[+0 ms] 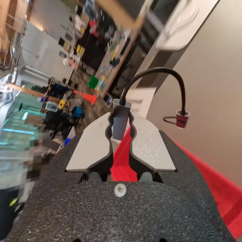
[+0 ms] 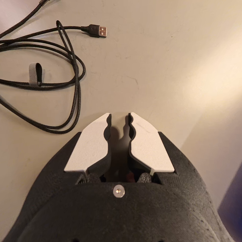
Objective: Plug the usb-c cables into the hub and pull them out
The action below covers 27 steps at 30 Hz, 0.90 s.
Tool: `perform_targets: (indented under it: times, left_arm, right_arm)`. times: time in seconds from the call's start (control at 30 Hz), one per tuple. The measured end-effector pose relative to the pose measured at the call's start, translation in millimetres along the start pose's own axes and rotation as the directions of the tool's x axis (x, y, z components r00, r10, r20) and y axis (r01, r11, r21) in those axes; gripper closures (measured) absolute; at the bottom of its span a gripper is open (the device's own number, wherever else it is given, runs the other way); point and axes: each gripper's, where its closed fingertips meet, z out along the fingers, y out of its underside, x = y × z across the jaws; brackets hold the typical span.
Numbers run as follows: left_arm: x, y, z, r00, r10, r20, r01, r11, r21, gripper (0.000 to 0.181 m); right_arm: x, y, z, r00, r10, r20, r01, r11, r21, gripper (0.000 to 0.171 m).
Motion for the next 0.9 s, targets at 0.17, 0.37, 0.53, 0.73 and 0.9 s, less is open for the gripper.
perform_targets:
  times: [0.17,0.37,0.53,0.73,0.9]
  left_arm:
    - [88,-107,4,0.935,-0.226,-0.272,0.318,0.874,0.368,0.158]
    - [202,-187,37,0.607,-0.306,-0.733,0.779,0.414,0.472,0.158]
    - [243,-208,72,0.427,-0.222,-0.876,0.898,0.217,0.383,0.158]
    - [256,-203,85,0.349,-0.176,-0.920,0.931,0.175,0.320,0.159]
    - [263,-202,94,0.272,-0.180,-0.945,0.956,0.162,0.244,0.160]
  right_arm:
    - [-4,-11,6,0.999,-0.014,0.053,0.013,1.000,0.019,0.144]
    - [-12,-101,13,0.983,-0.013,0.185,-0.050,0.943,0.329,0.147]
    - [-36,-174,43,0.948,-0.172,0.266,0.033,0.890,0.454,0.142]
    - [-79,-212,86,0.877,-0.279,0.391,0.025,0.840,0.542,0.126]
    - [-105,-212,113,0.850,-0.423,0.313,0.233,0.837,0.496,0.120]
